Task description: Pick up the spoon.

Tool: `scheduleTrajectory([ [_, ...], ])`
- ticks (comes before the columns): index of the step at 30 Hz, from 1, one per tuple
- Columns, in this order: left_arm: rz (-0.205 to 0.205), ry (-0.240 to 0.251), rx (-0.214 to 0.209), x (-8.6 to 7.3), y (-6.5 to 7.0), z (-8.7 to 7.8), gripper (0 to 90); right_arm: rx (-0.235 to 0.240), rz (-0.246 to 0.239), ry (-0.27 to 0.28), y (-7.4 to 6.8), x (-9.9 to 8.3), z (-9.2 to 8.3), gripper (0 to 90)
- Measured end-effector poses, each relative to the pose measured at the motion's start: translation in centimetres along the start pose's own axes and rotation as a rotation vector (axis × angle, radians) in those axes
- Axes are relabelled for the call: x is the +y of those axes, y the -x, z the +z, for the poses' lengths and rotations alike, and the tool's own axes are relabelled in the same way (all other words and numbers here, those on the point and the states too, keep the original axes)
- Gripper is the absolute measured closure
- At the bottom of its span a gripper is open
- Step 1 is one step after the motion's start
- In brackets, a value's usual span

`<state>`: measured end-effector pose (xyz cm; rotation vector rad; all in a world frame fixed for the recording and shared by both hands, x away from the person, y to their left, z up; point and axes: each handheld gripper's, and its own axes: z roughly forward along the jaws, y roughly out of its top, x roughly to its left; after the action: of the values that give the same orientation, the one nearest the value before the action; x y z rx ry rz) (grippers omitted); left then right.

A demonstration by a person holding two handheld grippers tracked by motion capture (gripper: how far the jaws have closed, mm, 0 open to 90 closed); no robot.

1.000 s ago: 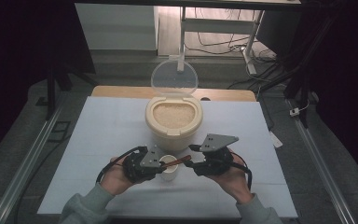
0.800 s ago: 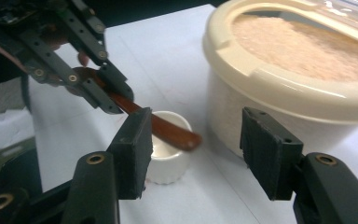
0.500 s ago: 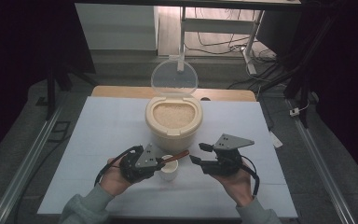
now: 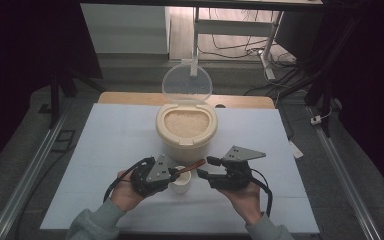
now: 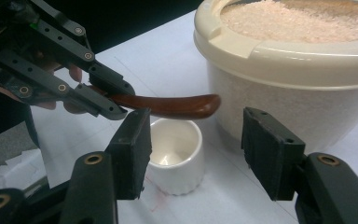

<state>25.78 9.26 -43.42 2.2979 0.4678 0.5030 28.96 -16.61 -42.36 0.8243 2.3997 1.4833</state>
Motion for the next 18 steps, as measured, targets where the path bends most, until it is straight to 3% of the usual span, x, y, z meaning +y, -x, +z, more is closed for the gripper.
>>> scheduleTrajectory([
  [7,0.006,0.017,0.013,0.2,0.4,0.2,78.5,0.008,0.048,0.033,-0.3,-0.1,0.5,45.4],
  [12,0.031,0.013,0.037,0.4,1.0,0.5,78.5,0.022,0.09,0.086,-0.5,-0.2,0.7,51.9],
  [18,0.031,0.009,0.05,0.4,1.0,0.6,78.6,0.039,0.129,0.13,-0.4,-0.3,0.5,59.7],
])
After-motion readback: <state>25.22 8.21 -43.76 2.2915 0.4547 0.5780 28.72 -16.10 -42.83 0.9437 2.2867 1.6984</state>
